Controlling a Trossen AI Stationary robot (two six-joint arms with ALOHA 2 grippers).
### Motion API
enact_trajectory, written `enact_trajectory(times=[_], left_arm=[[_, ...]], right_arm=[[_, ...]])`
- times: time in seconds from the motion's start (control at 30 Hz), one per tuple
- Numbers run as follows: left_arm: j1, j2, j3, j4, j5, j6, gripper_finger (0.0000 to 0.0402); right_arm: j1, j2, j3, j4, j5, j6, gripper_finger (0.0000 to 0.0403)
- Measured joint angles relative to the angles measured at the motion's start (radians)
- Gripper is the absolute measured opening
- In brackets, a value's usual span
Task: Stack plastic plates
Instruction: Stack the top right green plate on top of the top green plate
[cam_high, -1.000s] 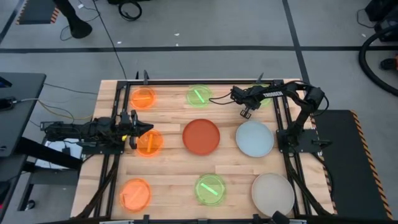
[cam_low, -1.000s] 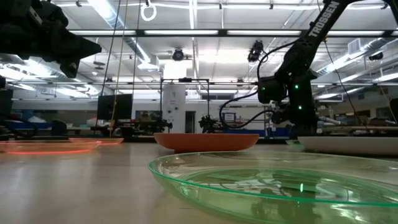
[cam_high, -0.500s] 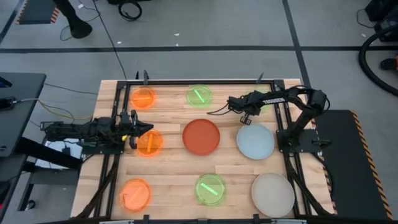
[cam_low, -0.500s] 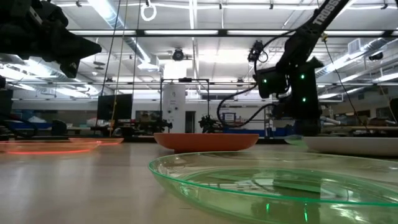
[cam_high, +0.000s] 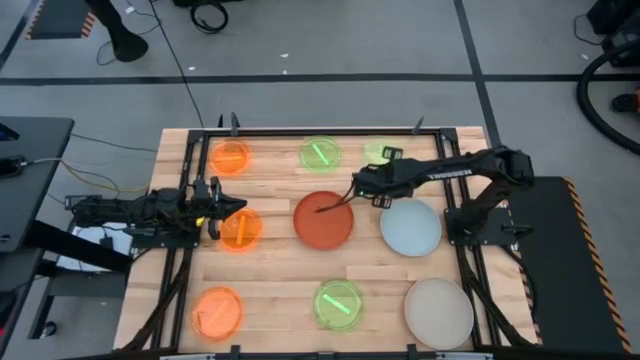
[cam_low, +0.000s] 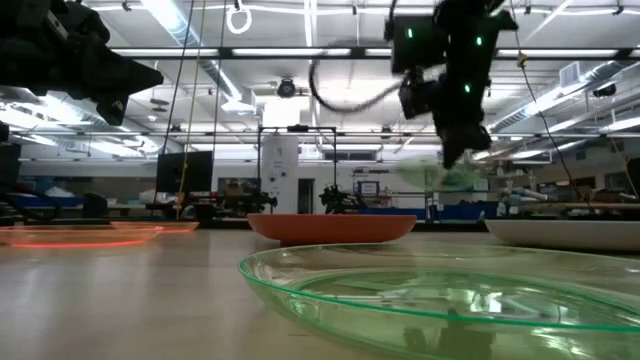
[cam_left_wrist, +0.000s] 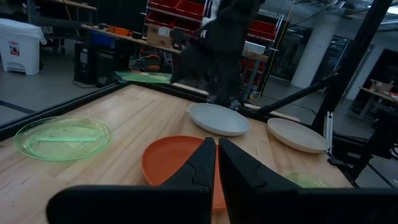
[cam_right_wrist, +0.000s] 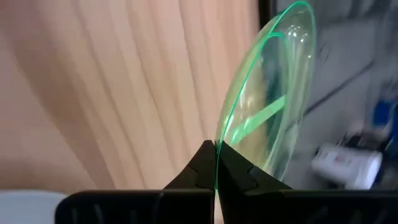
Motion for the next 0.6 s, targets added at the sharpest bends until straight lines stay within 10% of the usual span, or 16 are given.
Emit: enact_trajectory(times=[0.6], left_arm=[[0.000, 0.000, 0.000, 0.000, 0.000, 0.000, 0.0027]], right_arm=[[0.300, 0.000, 0.095, 0.390, 0.099, -0.610, 0.0007]])
